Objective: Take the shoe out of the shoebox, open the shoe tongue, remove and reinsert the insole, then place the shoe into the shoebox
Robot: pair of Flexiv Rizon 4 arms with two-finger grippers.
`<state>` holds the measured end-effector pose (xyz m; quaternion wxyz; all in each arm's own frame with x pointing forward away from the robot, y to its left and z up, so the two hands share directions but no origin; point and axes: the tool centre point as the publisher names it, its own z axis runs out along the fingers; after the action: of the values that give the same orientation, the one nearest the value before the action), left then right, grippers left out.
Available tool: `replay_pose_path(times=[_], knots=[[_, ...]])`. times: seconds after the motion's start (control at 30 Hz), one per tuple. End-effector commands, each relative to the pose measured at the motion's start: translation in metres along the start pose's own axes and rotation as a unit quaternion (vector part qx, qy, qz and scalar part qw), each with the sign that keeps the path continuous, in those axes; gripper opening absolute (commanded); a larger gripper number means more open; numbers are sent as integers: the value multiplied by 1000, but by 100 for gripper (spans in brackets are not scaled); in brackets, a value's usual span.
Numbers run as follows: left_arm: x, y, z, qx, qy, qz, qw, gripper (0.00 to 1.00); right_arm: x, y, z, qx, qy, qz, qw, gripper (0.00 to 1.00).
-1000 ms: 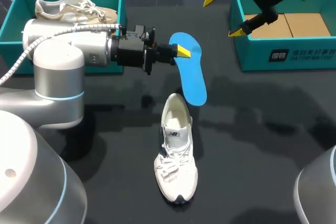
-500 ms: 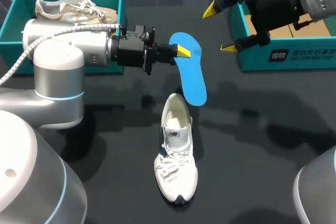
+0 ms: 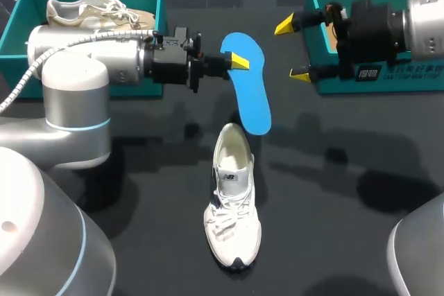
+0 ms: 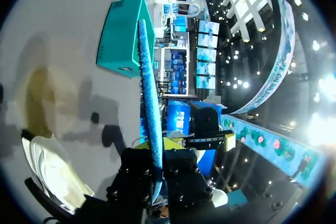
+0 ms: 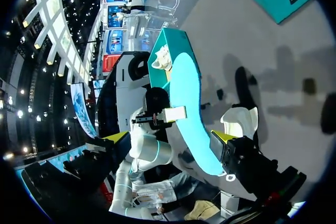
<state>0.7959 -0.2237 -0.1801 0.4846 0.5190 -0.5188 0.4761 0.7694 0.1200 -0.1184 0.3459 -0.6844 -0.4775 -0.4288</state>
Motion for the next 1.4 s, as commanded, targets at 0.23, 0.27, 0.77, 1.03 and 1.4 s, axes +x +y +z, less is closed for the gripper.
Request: replay_pose_path(times=[0.23,0.27,0.77,1.03,1.4], knots=[[15,-10,-21,13,39,161,986,0,-10,0,4,2,66,-7,998,100],[16,-12,-23,13,39,180,983,0,-10,0,4,3,66,-7,998,100],[32,-16,-43,0,34,449,893,0,-17,2,6,18,94,-12,995,100],[35,-13,-49,22,40,549,834,0,-17,2,6,18,94,-12,995,100],[34,-13,-53,41,30,661,749,0,-17,2,6,18,94,-12,995,100]])
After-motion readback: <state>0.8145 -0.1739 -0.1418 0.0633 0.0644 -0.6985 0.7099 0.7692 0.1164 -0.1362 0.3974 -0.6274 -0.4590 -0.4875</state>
